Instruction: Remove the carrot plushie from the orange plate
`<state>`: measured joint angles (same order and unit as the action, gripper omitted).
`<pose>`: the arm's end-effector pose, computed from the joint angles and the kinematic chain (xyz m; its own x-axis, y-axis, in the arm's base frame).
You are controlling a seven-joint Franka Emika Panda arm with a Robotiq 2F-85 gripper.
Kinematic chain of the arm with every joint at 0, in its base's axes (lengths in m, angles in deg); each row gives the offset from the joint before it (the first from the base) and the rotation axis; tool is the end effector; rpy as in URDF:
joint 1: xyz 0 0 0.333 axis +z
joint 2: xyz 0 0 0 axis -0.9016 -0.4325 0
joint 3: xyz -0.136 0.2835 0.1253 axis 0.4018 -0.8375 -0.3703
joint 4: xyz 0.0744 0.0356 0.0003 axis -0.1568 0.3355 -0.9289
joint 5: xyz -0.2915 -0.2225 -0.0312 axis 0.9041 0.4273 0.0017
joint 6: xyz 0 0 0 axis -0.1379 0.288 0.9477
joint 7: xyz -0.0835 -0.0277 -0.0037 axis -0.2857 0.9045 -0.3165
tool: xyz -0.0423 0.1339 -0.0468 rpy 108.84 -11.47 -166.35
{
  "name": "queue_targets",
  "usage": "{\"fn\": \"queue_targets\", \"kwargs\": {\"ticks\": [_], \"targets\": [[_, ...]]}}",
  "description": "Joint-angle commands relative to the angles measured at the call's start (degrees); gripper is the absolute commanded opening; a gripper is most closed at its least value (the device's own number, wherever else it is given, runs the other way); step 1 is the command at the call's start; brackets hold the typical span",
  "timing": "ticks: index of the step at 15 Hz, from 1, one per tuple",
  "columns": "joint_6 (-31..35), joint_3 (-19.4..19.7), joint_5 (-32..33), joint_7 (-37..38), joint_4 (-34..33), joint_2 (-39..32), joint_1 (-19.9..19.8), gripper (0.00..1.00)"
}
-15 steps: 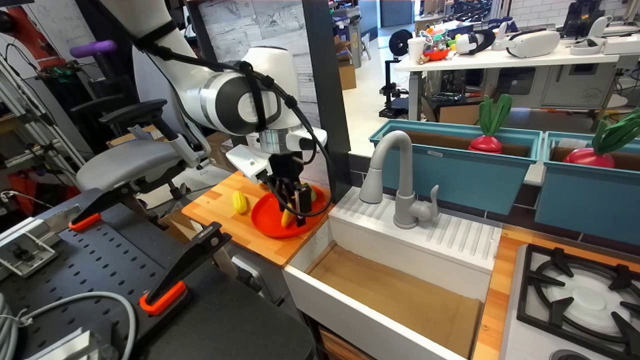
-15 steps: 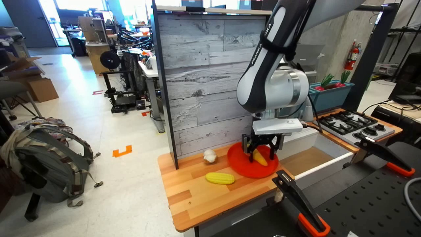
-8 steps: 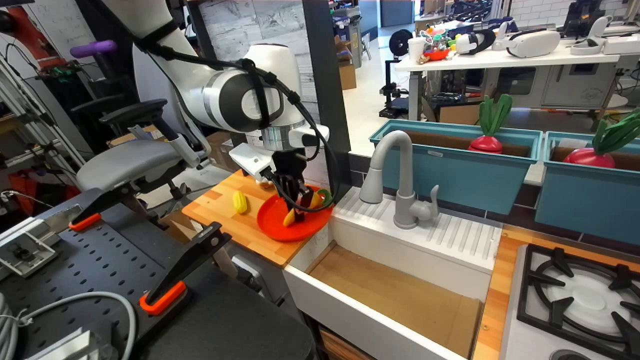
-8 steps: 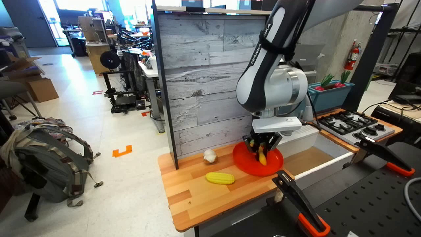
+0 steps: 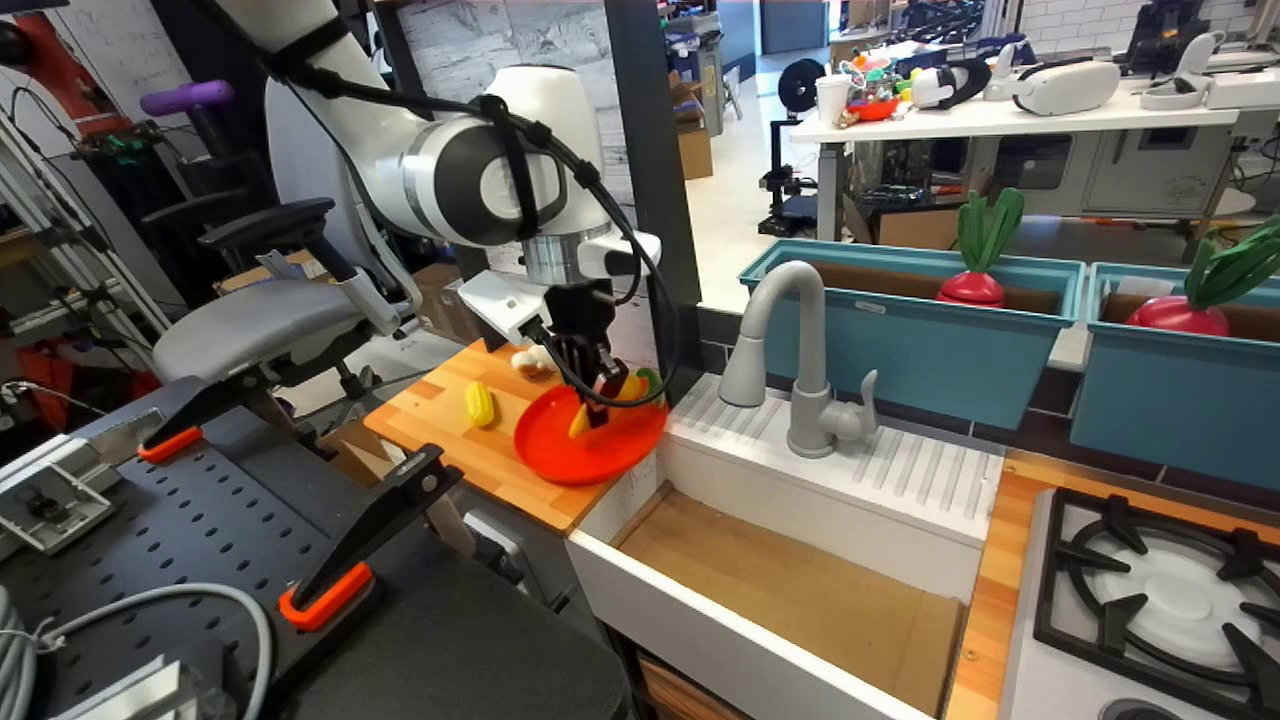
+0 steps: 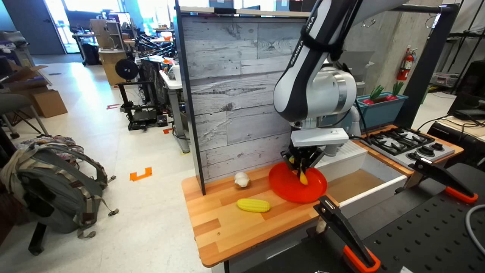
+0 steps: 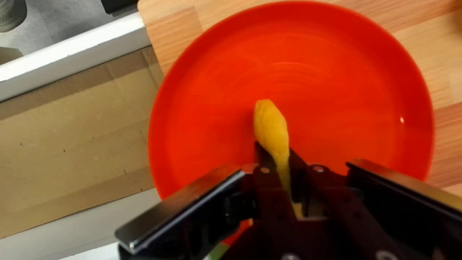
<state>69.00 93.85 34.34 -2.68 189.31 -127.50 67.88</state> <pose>0.6092 -0.0075 -0.0257 0.9533 -0.2805 -0.1120 -0.2769 -0.9597 0.0469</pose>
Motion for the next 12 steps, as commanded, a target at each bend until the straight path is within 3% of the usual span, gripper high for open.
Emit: {"fn": "queue_targets", "kwargs": {"ticks": [1, 6, 12], "targets": [[0.1, -0.9, 0.4, -0.6, 5.6, 7.1, 0.3, 0.03], [0.7, -3.9, 0.2, -2.4, 12.1, 15.2, 0.3, 0.03], [-0.7, -7.8, 0.5, -4.2, 13.9, 18.7, 2.1, 0.03]]}}
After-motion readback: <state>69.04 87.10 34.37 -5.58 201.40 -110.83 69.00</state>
